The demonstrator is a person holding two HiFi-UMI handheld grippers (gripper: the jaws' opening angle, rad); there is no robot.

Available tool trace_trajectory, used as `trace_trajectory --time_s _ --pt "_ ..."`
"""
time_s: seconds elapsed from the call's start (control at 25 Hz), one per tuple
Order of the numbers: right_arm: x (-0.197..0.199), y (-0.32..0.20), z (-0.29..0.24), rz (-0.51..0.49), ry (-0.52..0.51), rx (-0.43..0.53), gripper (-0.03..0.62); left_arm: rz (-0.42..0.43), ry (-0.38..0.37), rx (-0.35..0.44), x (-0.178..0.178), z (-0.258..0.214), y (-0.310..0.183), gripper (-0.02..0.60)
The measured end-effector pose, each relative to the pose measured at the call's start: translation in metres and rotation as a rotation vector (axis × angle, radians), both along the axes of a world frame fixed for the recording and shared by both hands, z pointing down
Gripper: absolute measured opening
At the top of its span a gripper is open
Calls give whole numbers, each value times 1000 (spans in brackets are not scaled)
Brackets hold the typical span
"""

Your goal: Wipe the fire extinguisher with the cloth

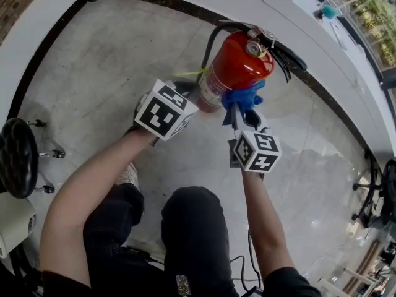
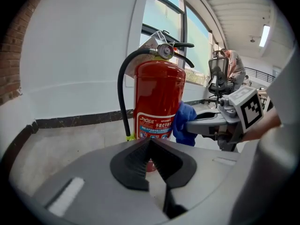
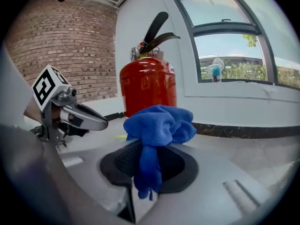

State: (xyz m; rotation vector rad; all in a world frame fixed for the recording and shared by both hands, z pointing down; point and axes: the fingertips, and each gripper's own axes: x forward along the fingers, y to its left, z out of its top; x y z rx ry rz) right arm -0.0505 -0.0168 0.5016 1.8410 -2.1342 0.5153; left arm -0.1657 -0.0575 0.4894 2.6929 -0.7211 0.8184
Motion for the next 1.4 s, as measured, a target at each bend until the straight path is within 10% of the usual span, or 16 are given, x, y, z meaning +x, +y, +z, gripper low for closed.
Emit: trace_trajectory --time_s 0.92,1.4 --pt "-110 -96 10 257 -433 50 92 -56 -28 4 -67 23 -38 5" --pt "-112 -117 38 302 -463 20 91 -40 -15 -23 -57 24 -50 5"
